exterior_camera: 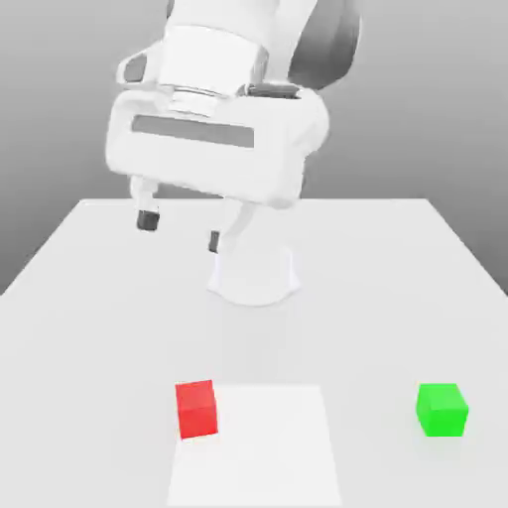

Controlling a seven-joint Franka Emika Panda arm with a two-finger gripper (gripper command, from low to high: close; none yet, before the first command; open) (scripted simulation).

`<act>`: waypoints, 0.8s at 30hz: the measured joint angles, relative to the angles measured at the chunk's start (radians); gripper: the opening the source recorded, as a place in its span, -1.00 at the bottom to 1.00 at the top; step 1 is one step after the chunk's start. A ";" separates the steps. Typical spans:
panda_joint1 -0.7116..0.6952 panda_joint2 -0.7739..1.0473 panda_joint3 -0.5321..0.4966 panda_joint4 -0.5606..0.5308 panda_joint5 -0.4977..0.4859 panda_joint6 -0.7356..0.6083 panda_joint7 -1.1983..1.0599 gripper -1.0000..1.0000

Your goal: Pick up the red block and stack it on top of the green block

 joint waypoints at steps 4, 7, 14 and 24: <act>-0.049 0.110 0.010 -0.065 -0.004 0.066 0.156 0.00; -0.067 0.185 0.005 -0.114 0.018 0.117 0.255 0.00; -0.078 0.321 -0.001 -0.188 0.137 0.229 0.365 0.00; -0.019 0.506 -0.095 -0.161 -0.011 0.381 0.480 0.00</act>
